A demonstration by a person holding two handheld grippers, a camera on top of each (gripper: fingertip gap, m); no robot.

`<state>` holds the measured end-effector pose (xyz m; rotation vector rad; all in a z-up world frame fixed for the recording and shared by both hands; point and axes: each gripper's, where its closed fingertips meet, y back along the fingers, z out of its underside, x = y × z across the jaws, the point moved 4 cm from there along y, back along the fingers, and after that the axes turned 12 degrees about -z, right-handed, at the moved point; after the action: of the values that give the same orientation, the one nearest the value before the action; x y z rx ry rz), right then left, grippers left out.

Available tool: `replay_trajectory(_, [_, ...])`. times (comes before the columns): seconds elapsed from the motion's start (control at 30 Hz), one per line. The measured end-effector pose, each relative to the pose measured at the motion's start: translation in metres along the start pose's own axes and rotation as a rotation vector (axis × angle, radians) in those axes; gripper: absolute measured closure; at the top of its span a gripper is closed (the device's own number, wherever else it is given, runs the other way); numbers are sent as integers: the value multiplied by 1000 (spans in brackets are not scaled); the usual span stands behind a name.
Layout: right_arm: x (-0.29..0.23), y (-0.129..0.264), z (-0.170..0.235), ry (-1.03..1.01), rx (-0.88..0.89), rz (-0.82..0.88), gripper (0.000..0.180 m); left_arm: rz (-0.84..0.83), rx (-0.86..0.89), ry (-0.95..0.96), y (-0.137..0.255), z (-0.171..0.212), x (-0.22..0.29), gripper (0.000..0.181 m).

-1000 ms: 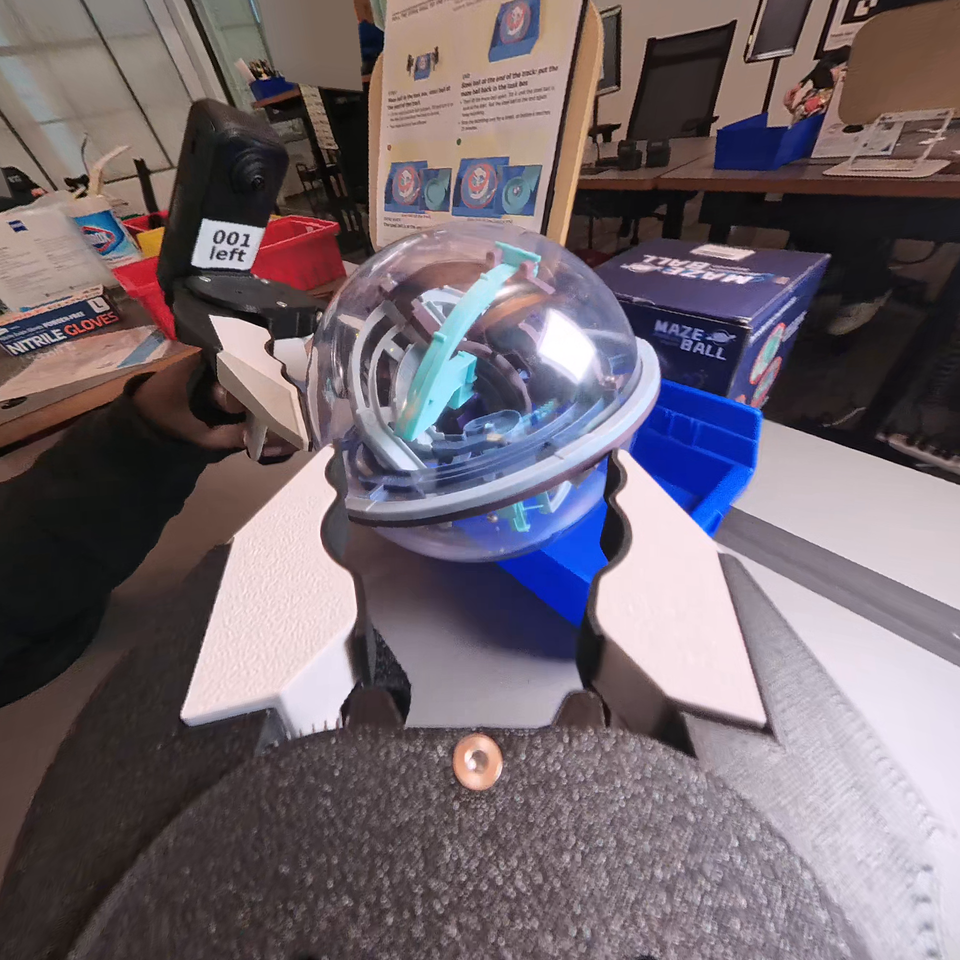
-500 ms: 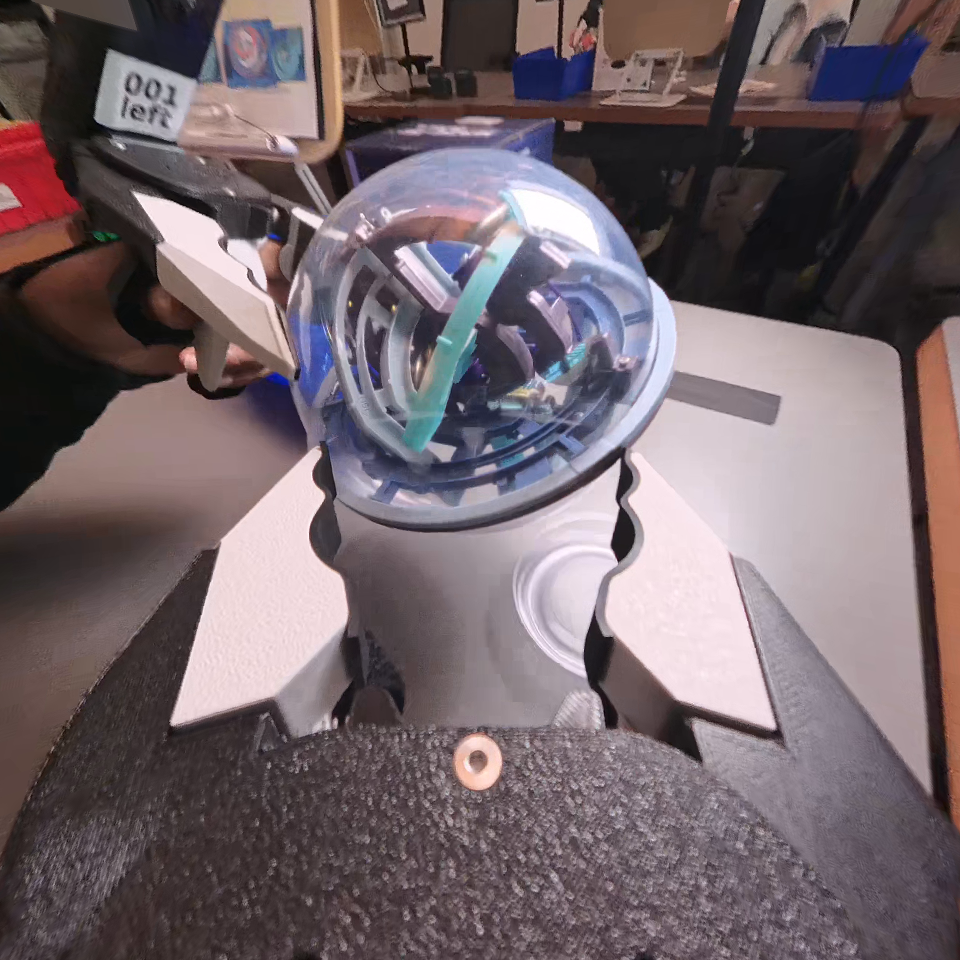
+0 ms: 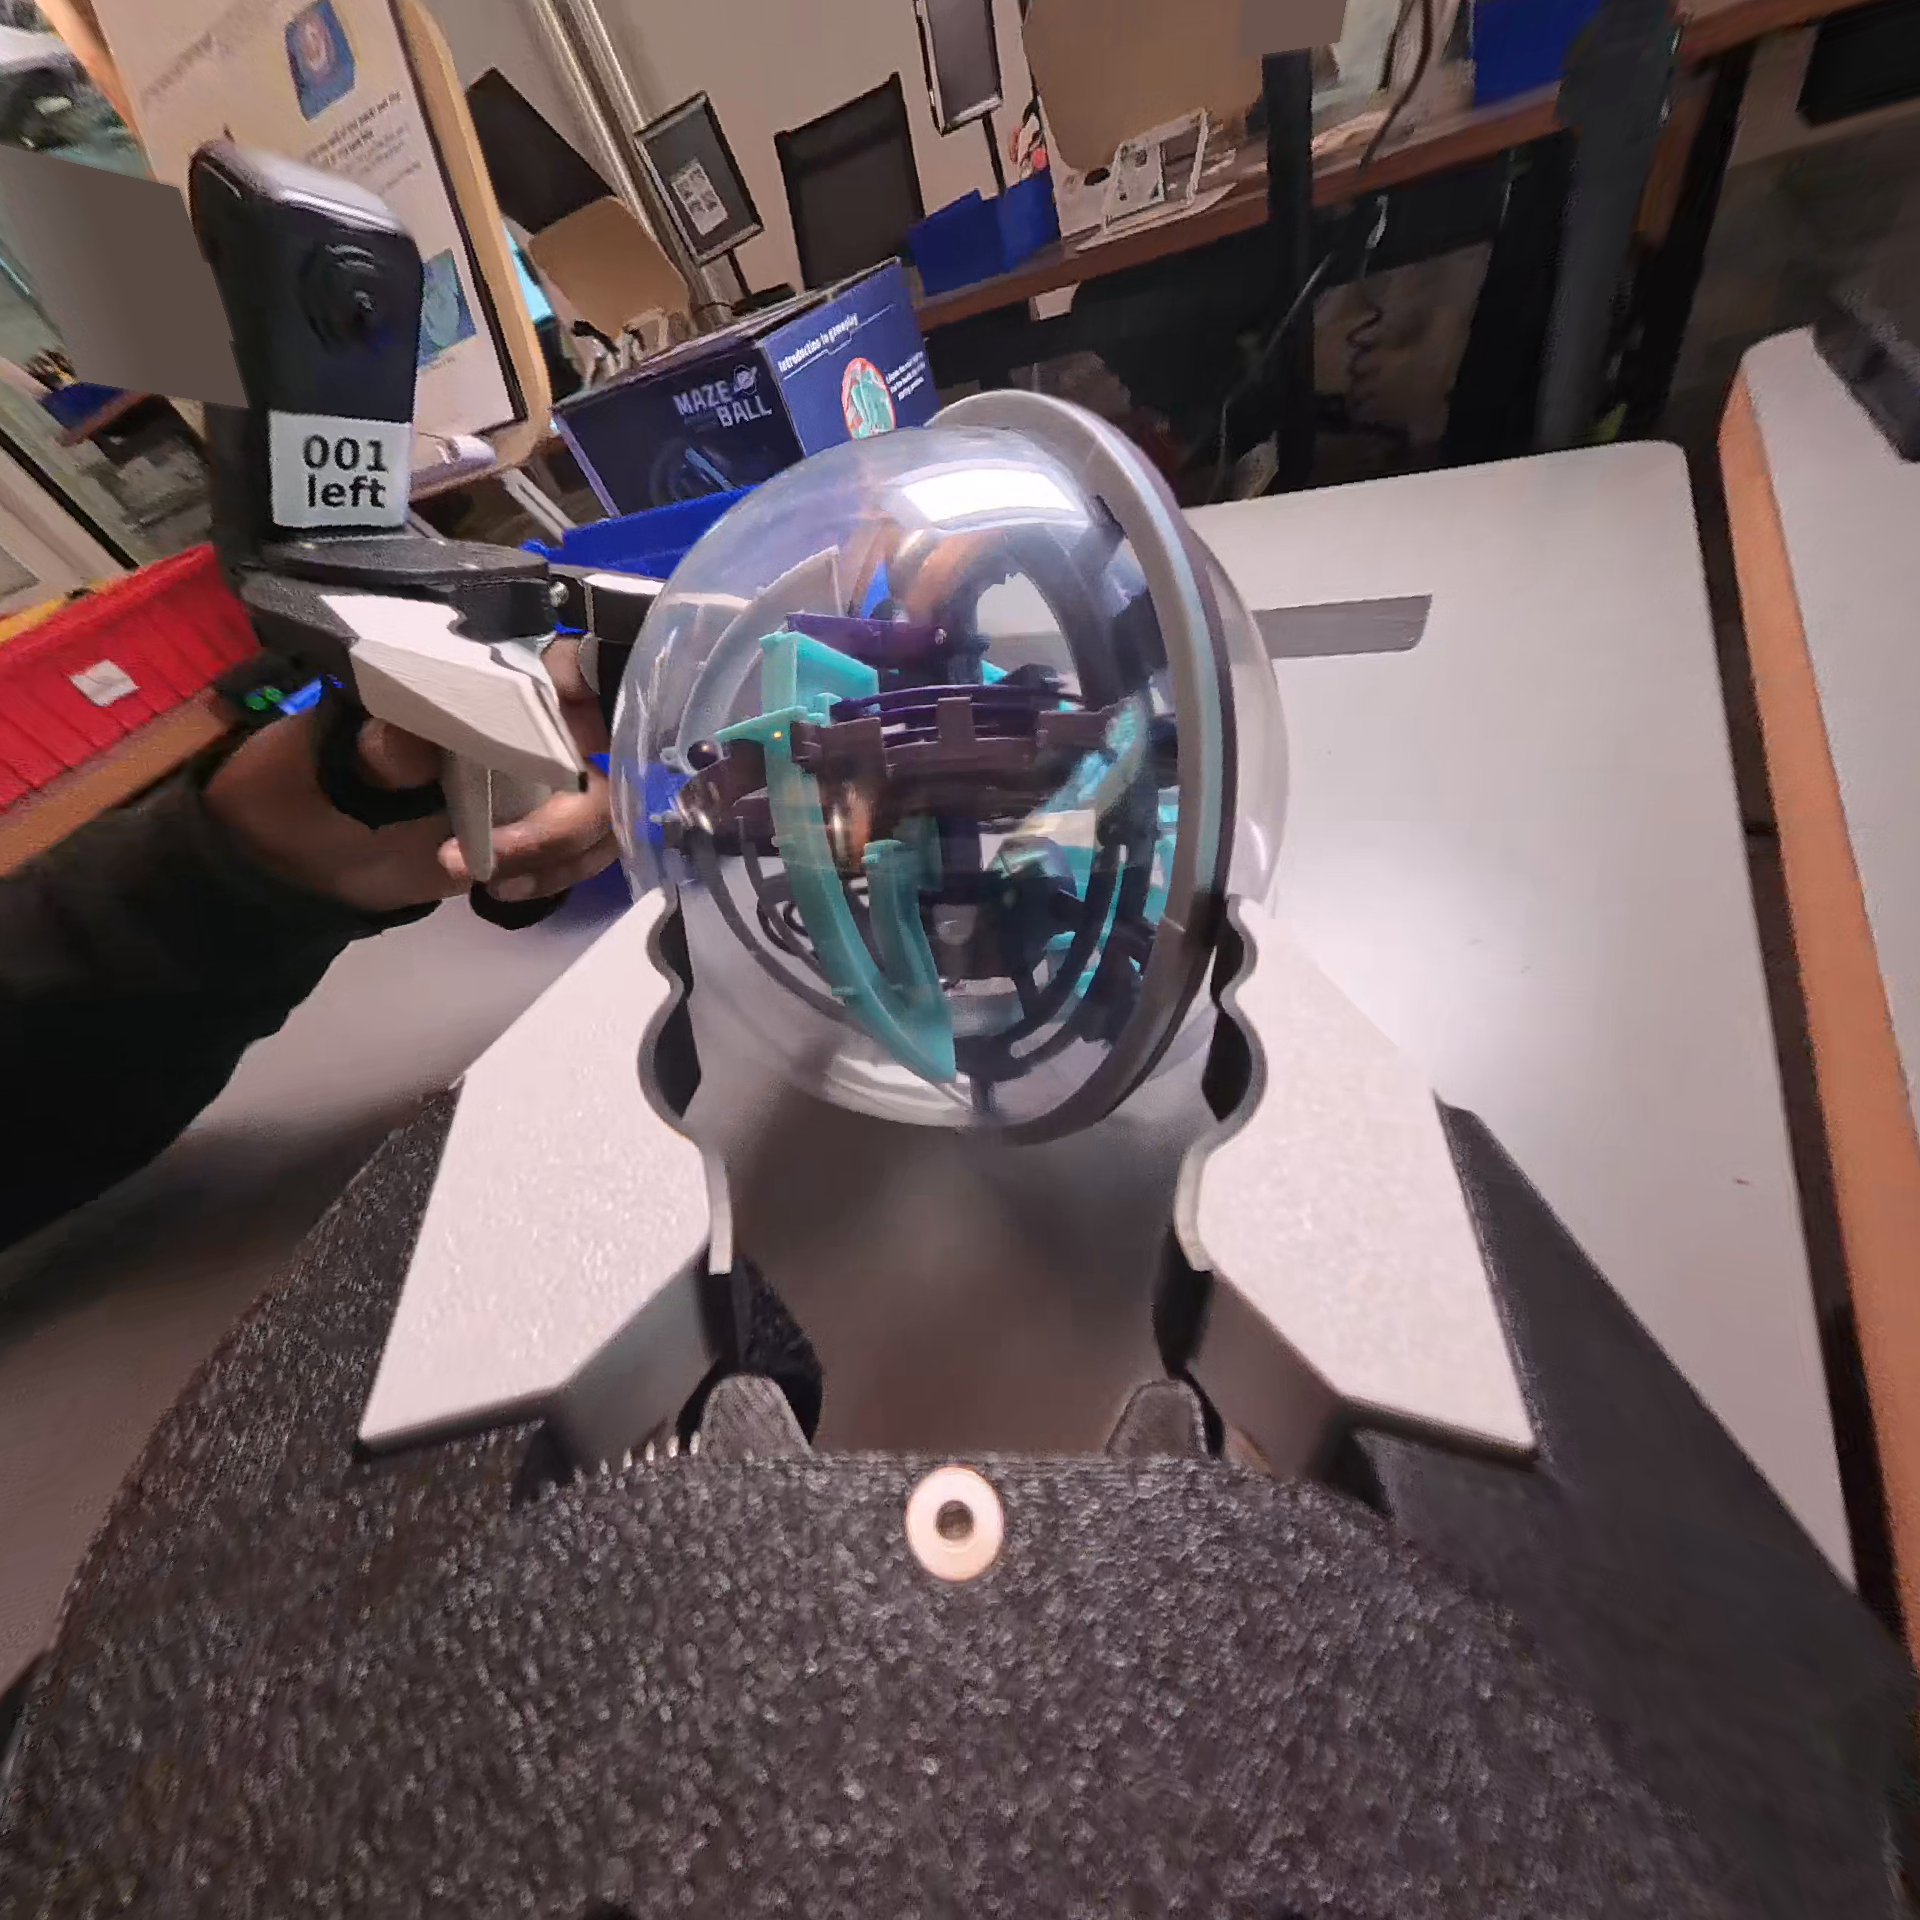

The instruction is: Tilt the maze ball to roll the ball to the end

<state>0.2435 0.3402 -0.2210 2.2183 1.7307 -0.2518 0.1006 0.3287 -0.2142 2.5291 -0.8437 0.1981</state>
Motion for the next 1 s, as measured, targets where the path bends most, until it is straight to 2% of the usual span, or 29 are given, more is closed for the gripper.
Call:
replay_trajectory(0.03, [4, 1, -1, -46, -1, -19, 81, 23, 8, 42, 1, -4, 0, 52])
replay_trajectory(0.17, [19, -6, -9, -230, -21, -53, 84, -1, -64, 208, -11, -7, -12, 54])
replay_trajectory(0.27, [21, -11, -14, -386, -133, -44, 80, 1, -216, 314, -16, -2, -13, 50])
replay_trajectory(0.33, [20, -11, -15, -407, -193, -65, 83, 23, -285, 337, -14, -3, -13, 50])
replay_trajectory(0.43, [25, -9, -18, -426, -163, -111, 86, 97, -312, 424, -11, -1, -18, 53])
replay_trajectory(0.5, [30, -3, -22, -419, -92, -192, 87, 197, -261, 469, -4, -2, -17, 44])
replay_trajectory(0.57, [35, 5, -24, -328, -20, -248, 85, 233, -201, 390, 4, 6, -15, 43])
replay_trajectory(0.63, [39, 10, -15, -179, -20, -266, 77, 223, -123, 240, 9, 19, -10, 37])
replay_trajectory(0.77, [45, 1, 15, 100, -143, -289, 72, 159, 85, -31, -2, 29, -3, 29])
replay_trajectory(0.83, [44, -6, 25, 120, -200, -330, 70, 109, 103, -134, -14, 35, -7, 22])
replay_trajectory(0.9, [40, -16, 37, 77, -273, -375, 70, 156, 111, -44, -24, 35, -6, 27])
replay_trajectory(1.0, [33, -33, 48, 7, -361, -385, 61, 201, -4, 113, -41, 43, -6, 25])
